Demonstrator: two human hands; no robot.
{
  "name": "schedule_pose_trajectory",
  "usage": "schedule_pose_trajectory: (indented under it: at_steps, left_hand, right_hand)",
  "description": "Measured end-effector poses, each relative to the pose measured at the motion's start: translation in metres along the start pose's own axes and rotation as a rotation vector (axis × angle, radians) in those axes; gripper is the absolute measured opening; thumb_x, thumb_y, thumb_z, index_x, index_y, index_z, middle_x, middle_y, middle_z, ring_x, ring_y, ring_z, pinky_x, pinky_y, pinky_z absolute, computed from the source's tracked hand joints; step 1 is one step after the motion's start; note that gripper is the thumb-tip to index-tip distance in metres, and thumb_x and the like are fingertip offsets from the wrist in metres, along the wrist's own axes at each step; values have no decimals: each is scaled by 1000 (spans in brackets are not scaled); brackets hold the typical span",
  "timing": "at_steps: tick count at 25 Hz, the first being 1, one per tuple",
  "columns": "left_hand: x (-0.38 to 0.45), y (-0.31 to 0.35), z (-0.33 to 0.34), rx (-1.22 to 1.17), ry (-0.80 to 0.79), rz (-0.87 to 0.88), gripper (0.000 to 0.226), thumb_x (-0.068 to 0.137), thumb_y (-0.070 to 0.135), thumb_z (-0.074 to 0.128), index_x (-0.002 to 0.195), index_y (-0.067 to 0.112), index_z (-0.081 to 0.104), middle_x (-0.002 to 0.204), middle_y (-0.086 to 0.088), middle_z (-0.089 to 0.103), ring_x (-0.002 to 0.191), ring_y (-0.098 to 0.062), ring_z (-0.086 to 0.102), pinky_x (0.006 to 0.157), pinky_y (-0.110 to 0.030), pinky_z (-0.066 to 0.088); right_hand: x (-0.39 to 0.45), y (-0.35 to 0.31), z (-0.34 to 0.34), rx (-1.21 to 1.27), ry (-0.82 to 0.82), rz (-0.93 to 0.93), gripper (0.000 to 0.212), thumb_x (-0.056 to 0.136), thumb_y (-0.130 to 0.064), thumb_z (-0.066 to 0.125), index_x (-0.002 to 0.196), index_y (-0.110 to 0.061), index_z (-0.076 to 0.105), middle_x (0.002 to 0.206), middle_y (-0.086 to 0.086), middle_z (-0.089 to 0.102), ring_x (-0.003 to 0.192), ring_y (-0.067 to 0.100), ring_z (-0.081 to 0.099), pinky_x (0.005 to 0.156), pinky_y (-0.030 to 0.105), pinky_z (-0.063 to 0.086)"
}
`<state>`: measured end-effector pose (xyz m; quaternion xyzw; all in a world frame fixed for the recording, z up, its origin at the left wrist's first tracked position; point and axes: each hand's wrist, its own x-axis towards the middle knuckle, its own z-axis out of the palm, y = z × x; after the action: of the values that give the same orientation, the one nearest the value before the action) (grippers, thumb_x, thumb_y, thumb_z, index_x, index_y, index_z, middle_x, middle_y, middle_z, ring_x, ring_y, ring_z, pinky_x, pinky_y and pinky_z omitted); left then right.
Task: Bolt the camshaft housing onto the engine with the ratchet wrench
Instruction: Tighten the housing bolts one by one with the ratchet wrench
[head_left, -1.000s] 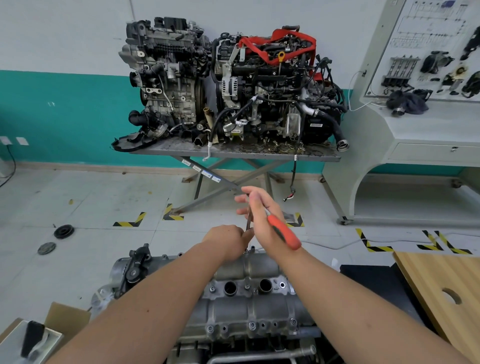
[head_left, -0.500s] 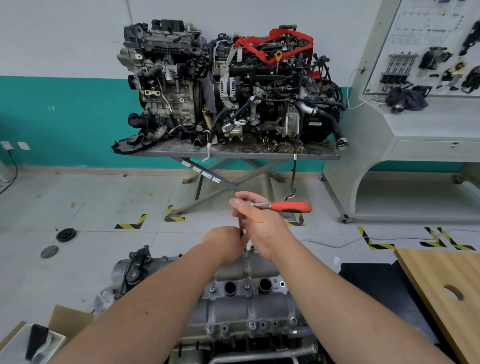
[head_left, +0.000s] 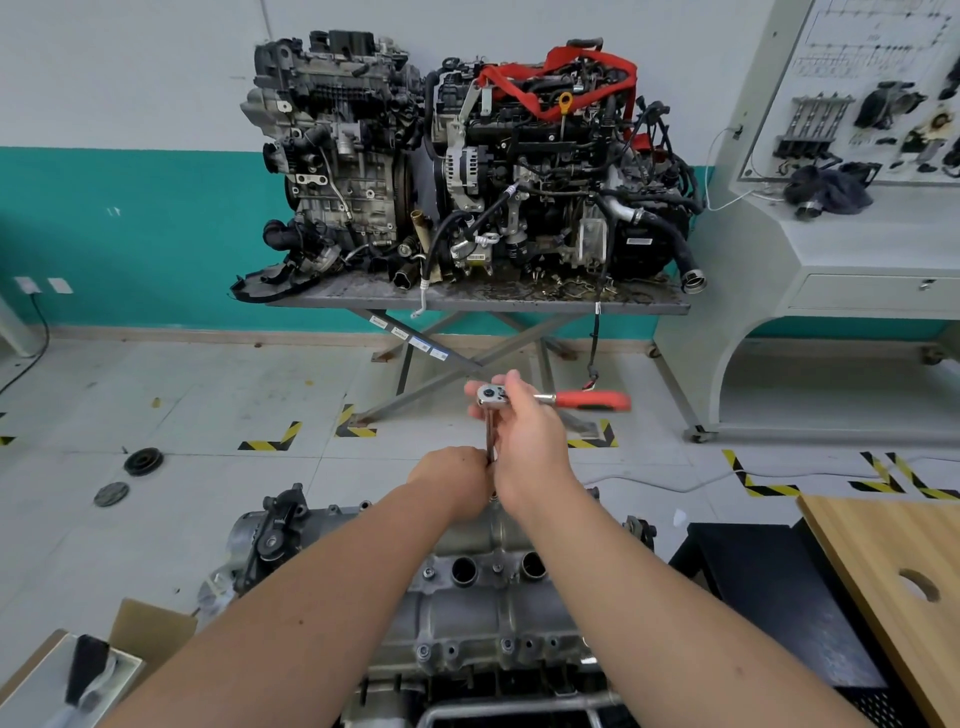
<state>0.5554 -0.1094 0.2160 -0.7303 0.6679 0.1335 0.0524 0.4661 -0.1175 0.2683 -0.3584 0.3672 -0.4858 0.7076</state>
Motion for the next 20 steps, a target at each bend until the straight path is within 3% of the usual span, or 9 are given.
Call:
schedule_pose_trajectory:
  at_steps: [3, 6, 8, 11, 14, 16, 18, 20]
  left_hand:
    - [-1, 2, 2, -80, -1, -43, 41, 105, 46, 25, 93, 18, 52, 100, -6, 62, 90, -27, 57, 73, -34, 39]
    - [-1, 3, 3, -78, 12, -45, 46, 104, 51, 23, 95, 20, 55, 108, -6, 63, 100, -29, 60, 76, -35, 40]
    - [-1, 3, 2, -74, 33, -27, 45, 104, 51, 23, 86, 20, 51, 105, -6, 63, 93, -28, 59, 75, -35, 40]
    - [-1, 4, 0, -66, 58, -2, 41, 104, 42, 27, 74, 19, 43, 97, -9, 59, 80, -28, 51, 70, -34, 38]
    - [-2, 1, 0, -64, 50, 9, 21, 98, 28, 35, 85, 16, 45, 99, -9, 55, 83, -30, 52, 70, -34, 37]
    - [-4, 1, 0, -81, 50, 10, 16, 97, 26, 37, 89, 16, 46, 99, -8, 54, 87, -31, 54, 71, -34, 36]
    - [-6, 1, -1, -104, 53, 16, 27, 100, 31, 34, 81, 16, 45, 88, -5, 52, 80, -29, 51, 69, -33, 35]
    - [-7, -1, -2, -155, 38, 2, 41, 103, 42, 31, 71, 20, 45, 83, -3, 55, 79, -28, 53, 69, -34, 39]
  right_hand:
    - [15, -32, 0, -322, -43, 191, 19, 101, -24, 47, 86, -14, 49, 56, 2, 60, 49, 16, 47, 57, 30, 37]
    - [21, -55, 5, -586, -154, 303, 6, 97, -16, 48, 92, -13, 48, 54, -2, 55, 50, 16, 48, 62, 32, 38]
    - [21, -56, 11, -441, -24, 298, 9, 95, -8, 44, 89, -14, 47, 58, -2, 55, 50, 16, 49, 63, 31, 35]
    - [19, -40, 16, -4, 216, 197, 20, 93, 0, 40, 81, -14, 47, 63, 0, 57, 53, 15, 50, 63, 30, 36]
    - [15, -24, 20, 140, 309, 91, 19, 91, 1, 41, 80, -14, 48, 65, -2, 58, 50, 11, 50, 59, 24, 39]
    - [15, -21, 22, 113, 340, 49, 18, 89, -1, 40, 80, -14, 48, 62, -4, 57, 44, 9, 50, 60, 25, 39]
    - [17, -21, 22, -26, 336, 65, 15, 90, -4, 38, 84, -14, 48, 63, -3, 54, 41, 9, 48, 61, 28, 39]
    - [21, -28, 19, -319, 199, 115, 13, 94, -9, 40, 88, -16, 50, 65, -1, 51, 42, 10, 46, 57, 29, 40]
